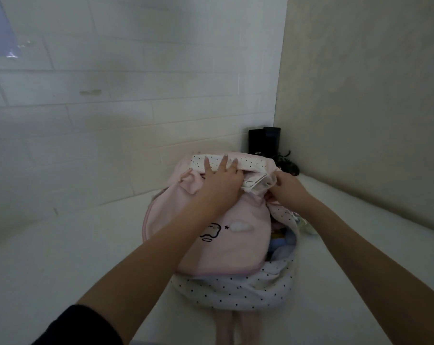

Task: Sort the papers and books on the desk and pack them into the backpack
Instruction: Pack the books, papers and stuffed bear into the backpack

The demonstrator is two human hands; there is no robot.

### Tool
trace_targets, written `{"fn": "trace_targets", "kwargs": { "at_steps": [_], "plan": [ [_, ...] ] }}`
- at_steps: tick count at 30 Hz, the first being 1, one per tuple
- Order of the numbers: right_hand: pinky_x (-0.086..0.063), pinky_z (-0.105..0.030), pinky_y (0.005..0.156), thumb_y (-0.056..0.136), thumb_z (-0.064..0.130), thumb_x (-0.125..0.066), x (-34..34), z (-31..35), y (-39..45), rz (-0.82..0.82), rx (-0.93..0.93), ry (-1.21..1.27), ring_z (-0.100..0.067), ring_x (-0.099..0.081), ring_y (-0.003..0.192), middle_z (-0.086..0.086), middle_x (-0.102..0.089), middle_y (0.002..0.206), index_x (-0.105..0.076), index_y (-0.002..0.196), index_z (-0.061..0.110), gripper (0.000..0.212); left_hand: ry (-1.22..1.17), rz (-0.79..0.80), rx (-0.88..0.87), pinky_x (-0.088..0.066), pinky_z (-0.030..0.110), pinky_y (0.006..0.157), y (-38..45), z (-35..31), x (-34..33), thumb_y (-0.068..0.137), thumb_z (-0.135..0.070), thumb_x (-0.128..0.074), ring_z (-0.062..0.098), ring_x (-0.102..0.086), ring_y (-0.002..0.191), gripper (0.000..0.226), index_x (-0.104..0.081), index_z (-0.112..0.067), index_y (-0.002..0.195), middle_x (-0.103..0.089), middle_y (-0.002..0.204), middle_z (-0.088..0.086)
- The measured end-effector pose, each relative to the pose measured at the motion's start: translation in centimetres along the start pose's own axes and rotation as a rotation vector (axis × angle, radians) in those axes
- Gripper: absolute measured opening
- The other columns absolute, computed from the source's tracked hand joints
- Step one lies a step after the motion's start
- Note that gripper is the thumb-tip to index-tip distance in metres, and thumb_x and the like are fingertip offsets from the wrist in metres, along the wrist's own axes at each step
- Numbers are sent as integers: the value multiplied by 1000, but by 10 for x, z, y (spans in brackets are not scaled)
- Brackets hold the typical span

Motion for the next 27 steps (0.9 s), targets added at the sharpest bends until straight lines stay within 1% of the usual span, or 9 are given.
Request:
{"fn": "trace_targets", "kwargs": {
  "at_steps": [3, 6, 9, 13, 18, 20, 22, 24, 27],
  "plan": [
    [-55, -52, 76, 89, 7, -51, 9, 6, -1, 16, 24, 43, -39, -65, 83, -32, -62, 91, -54, 90, -13, 20, 124, -21, -19, 0, 71, 109, 0, -5, 2, 97, -6, -30, 35, 1, 148, 48, -32, -8, 145, -10, 160, 11],
    [-60, -45, 66, 92, 4, -47, 16, 12, -2, 66, 33, 43, -23, -67, 66, -33, -61, 88, -53, 93, -14, 20, 195, -38, -29, 2, 73, 105, -3, -6, 5, 97, -4, -31, 39, 2, 147, 45, -40, -11, 141, -13, 159, 11],
    [-59, -47, 64, 90, 2, -44, 20, 17, 2, 56, 67, -34, -31, -68, 70, -36, -60, 88, -50, 84, -16, 20, 265, -29, -55, 2, 75, 105, -5, -8, 6, 97, -4, -33, 38, 4, 147, 40, -49, -10, 134, -12, 159, 10],
    [-58, -31, 54, 94, 4, -44, 23, 27, 1, 80, 117, -137, -13, -66, 55, -25, -63, 77, -49, 75, -4, 21, 357, 15, -73, 2, 76, 103, -2, -15, 9, 98, -5, -36, 42, 8, 145, 37, -51, -10, 131, -7, 160, 10],
    [-46, -30, 55, 99, 10, -40, 23, 39, -6, 58, 258, -409, -33, -66, 72, -18, -57, 81, -32, 63, 15, 38, 309, -33, 30, 4, 74, 102, -3, -21, 3, 97, 0, -31, 46, 7, 144, 36, -57, -5, 122, -7, 160, 16],
    [-32, -20, 47, 100, 10, -37, 20, 39, -8, 74, 277, -552, -33, -63, 78, -17, -53, 88, -35, 68, 12, 32, 263, -41, 36, 6, 73, 103, -2, -21, 1, 97, 0, -30, 46, 7, 144, 37, -56, -4, 123, -8, 159, 17],
    [-25, -24, 46, 99, 7, -36, 18, 41, -10, 59, 251, -686, -29, -56, 76, -20, -57, 98, -45, 87, 7, 15, 135, -55, 74, 7, 71, 105, -3, -15, 4, 99, -4, -28, 46, 5, 144, 40, -50, -3, 131, -8, 160, 17],
    [-26, -28, 49, 97, 4, -37, 14, 40, -13, 27, 202, -754, -25, -47, 68, -20, -57, 105, -48, 108, 0, 16, 138, -50, 38, 6, 70, 107, -3, -13, 5, 100, -8, -29, 45, 3, 144, 40, -48, -6, 134, -10, 160, 13],
    [-31, -28, 56, 93, 0, -41, 11, 37, -18, -42, 185, -832, -29, -56, 80, -14, -52, 88, -49, 116, -4, 25, 300, -12, -70, 3, 72, 105, -2, -10, 6, 99, -8, -33, 42, 1, 146, 36, -53, -10, 129, -11, 160, 9]
  ]
}}
Point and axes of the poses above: each hand's wrist, its own y-axis towards the middle knuckle, its own x-axis out of the back of the hand, z = x × y, the point moved 5 cm from there along y, towards the middle knuckle
